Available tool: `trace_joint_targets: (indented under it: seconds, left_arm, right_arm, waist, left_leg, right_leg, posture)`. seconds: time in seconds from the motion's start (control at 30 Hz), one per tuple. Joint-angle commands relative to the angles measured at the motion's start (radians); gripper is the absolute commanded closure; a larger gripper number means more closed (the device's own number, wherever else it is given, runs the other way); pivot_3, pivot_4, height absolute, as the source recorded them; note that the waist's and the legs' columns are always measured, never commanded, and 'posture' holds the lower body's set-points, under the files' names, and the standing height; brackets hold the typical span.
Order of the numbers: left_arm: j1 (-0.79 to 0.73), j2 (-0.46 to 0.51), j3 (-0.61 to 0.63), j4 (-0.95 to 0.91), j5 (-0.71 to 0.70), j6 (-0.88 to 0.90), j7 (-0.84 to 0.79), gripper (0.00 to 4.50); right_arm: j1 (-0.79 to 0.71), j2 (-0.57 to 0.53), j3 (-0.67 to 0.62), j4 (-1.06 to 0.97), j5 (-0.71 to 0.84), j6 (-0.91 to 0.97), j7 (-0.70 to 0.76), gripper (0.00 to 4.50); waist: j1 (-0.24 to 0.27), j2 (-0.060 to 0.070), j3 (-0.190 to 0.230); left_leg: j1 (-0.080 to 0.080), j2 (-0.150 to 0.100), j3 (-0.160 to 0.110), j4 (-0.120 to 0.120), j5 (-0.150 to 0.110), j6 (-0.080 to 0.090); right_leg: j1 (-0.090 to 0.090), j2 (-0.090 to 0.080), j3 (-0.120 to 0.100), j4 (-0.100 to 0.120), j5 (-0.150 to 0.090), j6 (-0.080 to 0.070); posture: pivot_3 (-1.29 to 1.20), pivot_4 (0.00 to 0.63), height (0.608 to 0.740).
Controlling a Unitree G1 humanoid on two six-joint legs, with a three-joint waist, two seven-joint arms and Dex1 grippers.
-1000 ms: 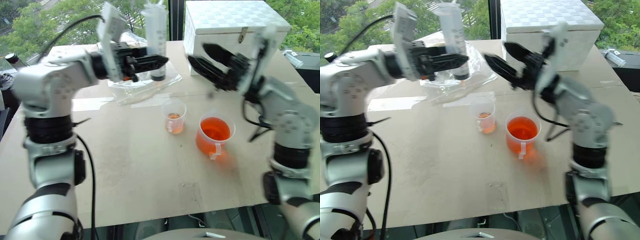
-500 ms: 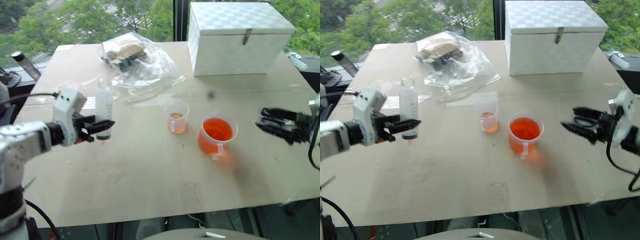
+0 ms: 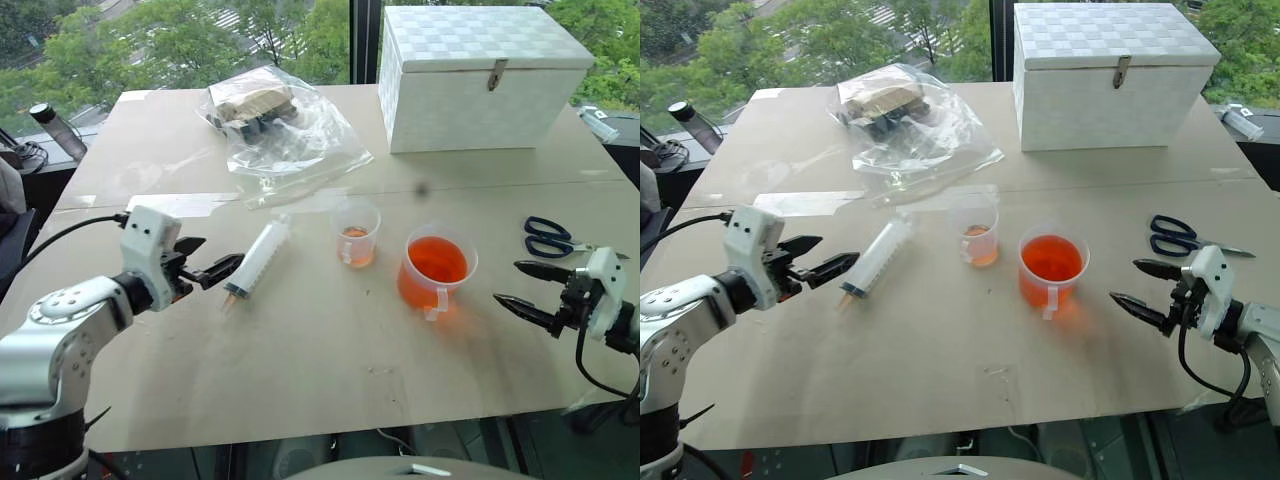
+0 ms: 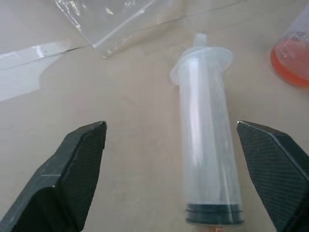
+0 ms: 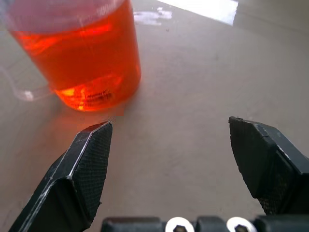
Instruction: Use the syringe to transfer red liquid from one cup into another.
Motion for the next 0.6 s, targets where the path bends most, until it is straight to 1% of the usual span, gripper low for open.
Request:
trace_joint_targets:
  seconds: [0.03, 0.17, 0.23, 0.33, 0.37, 0.4, 0.43, 0.47, 0.6]
  left_arm:
    - [0.065, -0.041, 0.089, -0.129, -0.067, -0.032, -0.002, 0.02]
    - [0.234, -0.132, 0.115, -0.31, -0.145, -0.078, -0.027, 0.02]
    - [0.317, -0.174, 0.084, -0.356, -0.124, -0.119, -0.017, 0.02]
    - [0.443, -0.216, -0.013, -0.39, -0.02, -0.244, -0.029, 0.02]
    - [0.49, -0.223, -0.08, -0.378, 0.052, -0.307, -0.029, 0.02]
    - [0.531, -0.223, -0.139, -0.367, 0.112, -0.36, -0.032, 0.02]
    - [0.566, -0.229, -0.187, -0.354, 0.161, -0.413, -0.035, 0.02]
    - [0.588, -0.233, -0.217, -0.344, 0.193, -0.454, -0.037, 0.02]
    - [0.642, -0.255, -0.298, -0.29, 0.277, -0.578, -0.03, 0.02]
  right_arm:
    - [0.026, 0.013, -0.053, -0.028, 0.02, -0.036, -0.006, 0.4]
    - [0.086, 0.044, -0.068, -0.038, 0.018, -0.084, -0.007, 0.4]
    - [0.106, 0.059, -0.07, -0.033, 0.018, -0.117, 0.005, 0.4]
    - [0.119, 0.087, -0.077, -0.012, 0.029, -0.164, 0.017, 0.4]
    - [0.128, 0.091, -0.07, -0.007, 0.022, -0.18, 0.026, 0.4]
    - [0.135, 0.093, -0.064, -0.001, 0.016, -0.192, 0.032, 0.4]
    - [0.139, 0.096, -0.06, 0.006, 0.01, -0.208, 0.036, 0.4]
    - [0.141, 0.098, -0.057, 0.012, 0.006, -0.22, 0.037, 0.4]
    - [0.134, 0.103, -0.046, 0.037, -0.005, -0.263, 0.048, 0.4]
  waist:
    - [-0.003, 0.0, 0.0]
    - [-0.003, 0.0, -0.001]
    - [-0.003, 0.0, -0.001]
    - [-0.003, 0.0, -0.001]
    - [-0.003, 0.001, -0.001]
    - [-0.003, 0.001, -0.001]
    - [-0.003, 0.002, -0.002]
    - [-0.003, 0.002, -0.002]
    - [-0.002, 0.002, -0.002]
  left_leg:
    - [0.0, 0.0, 0.0, 0.0, 0.0, 0.0]
    - [0.0, 0.0, 0.0, 0.0, 0.0, 0.0]
    - [0.001, 0.0, 0.0, 0.0, 0.0, 0.0]
    - [0.005, 0.0, 0.0, -0.002, 0.0, 0.0]
    - [0.009, 0.0, 0.0, -0.004, -0.001, 0.001]
    - [0.017, 0.0, 0.0, -0.005, -0.003, 0.005]
    - [0.019, 0.0, 0.0, -0.006, -0.004, 0.005]
    - [0.019, 0.0, 0.0, -0.006, -0.004, 0.005]
    - [0.018, 0.0, 0.0, -0.006, -0.004, 0.006]
  right_leg:
    - [0.0, 0.0, 0.0, 0.0, 0.0, 0.0]
    - [0.0, 0.0, 0.0, -0.001, 0.0, 0.0]
    - [0.001, -0.001, 0.0, -0.001, 0.0, 0.0]
    - [0.005, -0.001, 0.0, -0.001, 0.0, 0.0]
    - [0.009, -0.001, 0.0, -0.002, 0.0, -0.001]
    - [0.016, -0.001, 0.0, -0.005, 0.0, -0.001]
    - [0.019, -0.001, 0.0, -0.006, 0.0, -0.002]
    - [0.019, -0.001, 0.0, -0.007, -0.002, -0.006]
    - [0.018, -0.001, 0.0, -0.008, -0.002, -0.006]
  posture:
    - [0.0, 0.15, 0.74]
    - [0.0, 0.15, 0.74]
    - [0.0, 0.15, 0.74]
    - [0.0, 0.15, 0.74]
    - [0.0, 0.15, 0.74]
    - [0.0, 0.15, 0.74]
    - [0.0, 0.15, 0.74]
    - [0.0, 0.15, 0.74]
    - [0.0, 0.15, 0.74]
